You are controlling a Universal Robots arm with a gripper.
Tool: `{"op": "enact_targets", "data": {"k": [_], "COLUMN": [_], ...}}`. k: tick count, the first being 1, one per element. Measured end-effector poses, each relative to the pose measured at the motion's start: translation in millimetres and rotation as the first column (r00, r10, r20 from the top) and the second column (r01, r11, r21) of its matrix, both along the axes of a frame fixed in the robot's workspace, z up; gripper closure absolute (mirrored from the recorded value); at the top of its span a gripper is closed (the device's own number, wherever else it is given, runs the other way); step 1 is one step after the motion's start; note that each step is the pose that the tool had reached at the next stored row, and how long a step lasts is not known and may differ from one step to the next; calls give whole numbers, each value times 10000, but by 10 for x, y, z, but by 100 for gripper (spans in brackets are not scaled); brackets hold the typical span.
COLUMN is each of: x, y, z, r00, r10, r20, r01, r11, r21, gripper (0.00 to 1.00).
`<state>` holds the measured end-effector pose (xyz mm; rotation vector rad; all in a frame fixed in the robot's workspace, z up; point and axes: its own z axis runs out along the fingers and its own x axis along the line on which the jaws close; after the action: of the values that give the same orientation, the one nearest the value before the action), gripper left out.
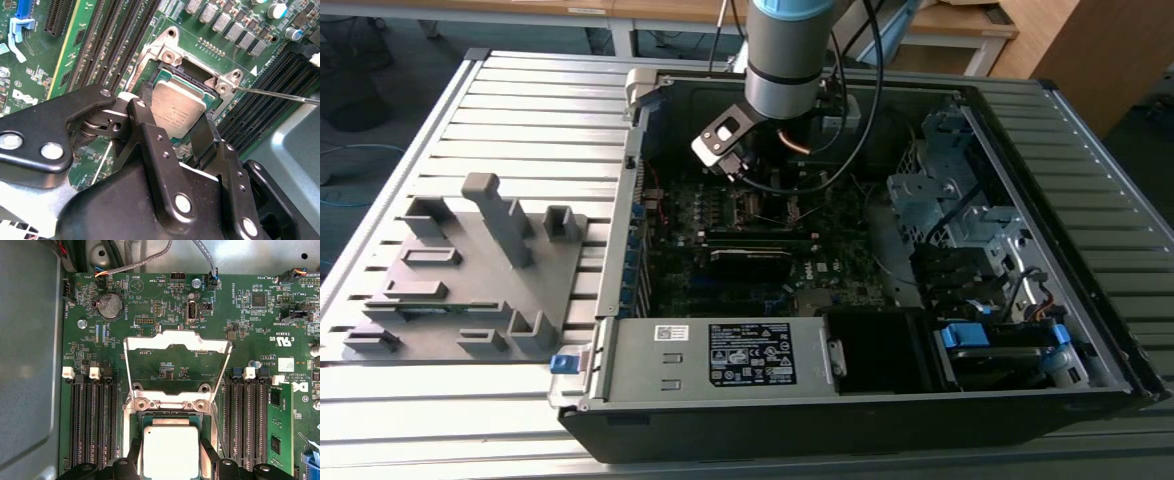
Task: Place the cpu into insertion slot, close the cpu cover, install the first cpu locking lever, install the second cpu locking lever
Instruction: 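Place the cpu into insertion slot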
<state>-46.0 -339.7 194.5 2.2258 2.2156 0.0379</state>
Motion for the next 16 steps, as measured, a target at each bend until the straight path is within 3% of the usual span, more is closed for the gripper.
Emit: {"op": "enact_targets", "data": {"k": [16], "x": [2], "y": [-1], "z": [-18], "r00": [10000], "r10": [0], "r20": [-2], "r01": [0], "r11": [10000], "r21": [-3], "gripper": [46]}}
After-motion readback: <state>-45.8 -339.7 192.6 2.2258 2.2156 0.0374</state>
